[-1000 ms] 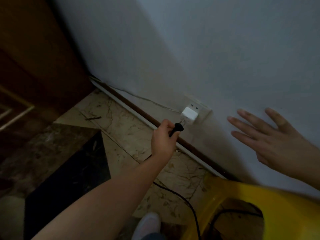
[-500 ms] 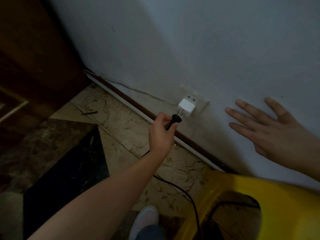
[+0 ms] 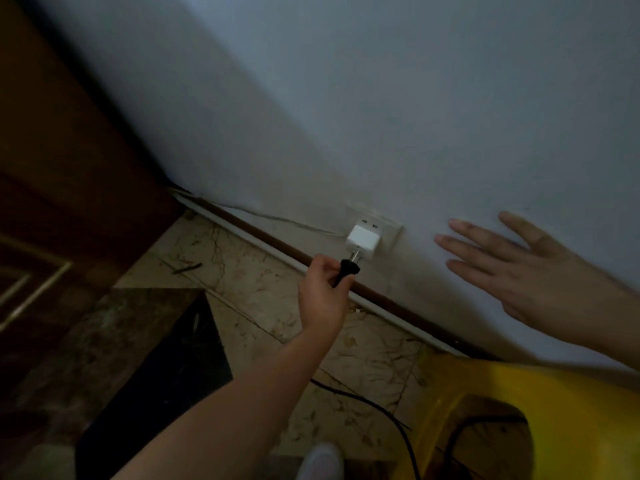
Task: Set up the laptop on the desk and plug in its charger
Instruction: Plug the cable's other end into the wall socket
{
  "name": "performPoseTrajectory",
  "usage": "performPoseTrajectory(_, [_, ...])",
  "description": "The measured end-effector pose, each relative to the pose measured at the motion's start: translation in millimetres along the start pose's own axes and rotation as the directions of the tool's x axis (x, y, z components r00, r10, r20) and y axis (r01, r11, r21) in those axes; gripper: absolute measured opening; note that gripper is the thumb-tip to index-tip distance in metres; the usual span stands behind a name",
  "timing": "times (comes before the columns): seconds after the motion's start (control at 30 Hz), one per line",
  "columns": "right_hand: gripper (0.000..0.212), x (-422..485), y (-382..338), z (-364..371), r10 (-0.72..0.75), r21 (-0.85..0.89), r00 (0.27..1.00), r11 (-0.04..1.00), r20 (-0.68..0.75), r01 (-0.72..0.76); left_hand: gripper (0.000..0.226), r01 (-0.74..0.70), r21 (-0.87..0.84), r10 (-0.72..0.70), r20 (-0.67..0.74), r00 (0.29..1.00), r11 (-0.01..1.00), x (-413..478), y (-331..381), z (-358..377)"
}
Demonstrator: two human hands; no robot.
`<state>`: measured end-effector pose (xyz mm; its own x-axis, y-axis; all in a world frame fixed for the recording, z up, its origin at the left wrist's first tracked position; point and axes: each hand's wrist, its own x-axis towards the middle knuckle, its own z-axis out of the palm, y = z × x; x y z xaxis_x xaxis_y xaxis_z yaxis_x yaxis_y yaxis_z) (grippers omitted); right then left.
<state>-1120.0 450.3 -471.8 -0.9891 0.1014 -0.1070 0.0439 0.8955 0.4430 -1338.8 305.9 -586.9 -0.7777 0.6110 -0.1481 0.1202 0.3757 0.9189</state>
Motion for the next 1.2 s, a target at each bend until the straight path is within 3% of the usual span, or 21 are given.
performPoseTrajectory(0.2, [0.072,-0.8,1.7,-6.1,0.010,0.014,0.998,1.000,-0.067,-0.009,0.022,0.037,0.085,-0.041,0.037,0.999,0.996,-0.6,15.3,-8.1])
performPoseTrajectory(0.43, [0.078,-0.8,1.9,-25.8,0.031,-0.024,0.986,0.999,0.162,-0.028,0.023,0.011,0.152,-0.017,0.038,0.999,0.988,0.4,21.0,-8.3])
performPoseTrajectory(0.6, [0.077,-2.6,-3.6,-19.9,0.014,-0.091,0.980,0.996,0.198,0.004,0.031,0.016,0.144,-0.025,0.061,0.998,0.989,-0.5,16.0,-9.5])
performPoseTrajectory(0.77, [0.077,2.5,-3.7,-22.5,0.046,0.020,0.992,0.999,0.113,-0.049,0.024,0.027,0.061,-0.031,0.076,0.997,0.998,0.6,24.2,-13.4])
performPoseTrajectory(0.97, [0.093,1.6,-3.2,-17.3,0.036,0.063,0.990,0.997,0.134,-0.045,0.028,0.106,-0.004,-0.105,0.095,0.990,0.994,6.4,34.5,-10.0])
performPoseTrajectory(1.2, [0.077,-0.7,-1.8,-3.4,0.011,0.068,0.998,0.998,0.059,-0.015,0.029,0.030,-0.058,-0.028,0.035,0.999,0.998,3.8,23.9,0.3])
